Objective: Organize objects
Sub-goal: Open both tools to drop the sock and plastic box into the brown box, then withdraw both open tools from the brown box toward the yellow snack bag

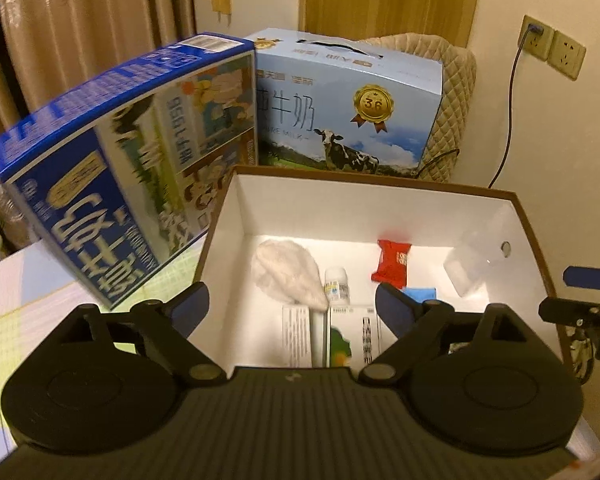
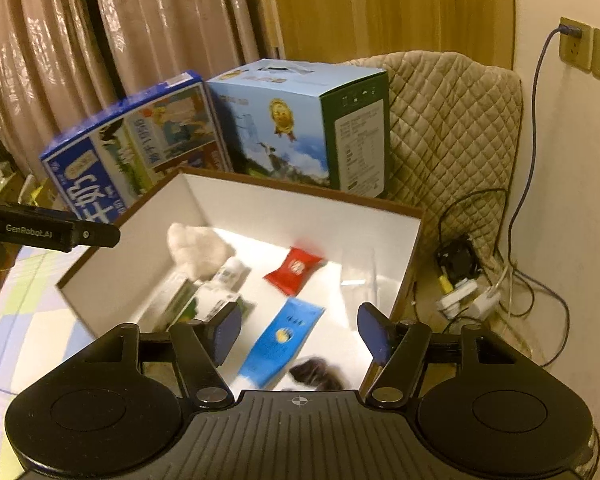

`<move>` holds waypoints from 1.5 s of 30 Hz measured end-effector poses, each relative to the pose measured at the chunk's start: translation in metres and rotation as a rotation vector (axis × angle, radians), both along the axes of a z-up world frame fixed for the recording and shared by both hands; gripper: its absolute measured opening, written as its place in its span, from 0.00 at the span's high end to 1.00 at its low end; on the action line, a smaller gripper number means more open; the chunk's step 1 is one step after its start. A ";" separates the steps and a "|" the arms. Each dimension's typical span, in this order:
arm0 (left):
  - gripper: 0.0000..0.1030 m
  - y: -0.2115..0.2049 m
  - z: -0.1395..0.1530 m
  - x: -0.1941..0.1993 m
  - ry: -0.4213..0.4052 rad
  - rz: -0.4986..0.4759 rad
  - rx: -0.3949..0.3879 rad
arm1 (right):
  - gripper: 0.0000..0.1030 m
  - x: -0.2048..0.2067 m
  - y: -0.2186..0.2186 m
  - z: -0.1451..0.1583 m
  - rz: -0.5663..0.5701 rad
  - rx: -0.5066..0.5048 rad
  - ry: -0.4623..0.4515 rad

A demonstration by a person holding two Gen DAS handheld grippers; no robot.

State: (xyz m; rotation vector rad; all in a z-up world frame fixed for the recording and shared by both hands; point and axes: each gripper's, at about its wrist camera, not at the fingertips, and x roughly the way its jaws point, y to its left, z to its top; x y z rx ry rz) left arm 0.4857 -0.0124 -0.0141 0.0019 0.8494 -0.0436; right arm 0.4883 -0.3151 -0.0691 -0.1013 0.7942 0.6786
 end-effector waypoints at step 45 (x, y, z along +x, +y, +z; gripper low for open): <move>0.14 0.004 -0.012 -0.249 0.121 0.119 -0.155 | 0.39 -0.197 -0.033 -0.002 0.046 -0.015 0.125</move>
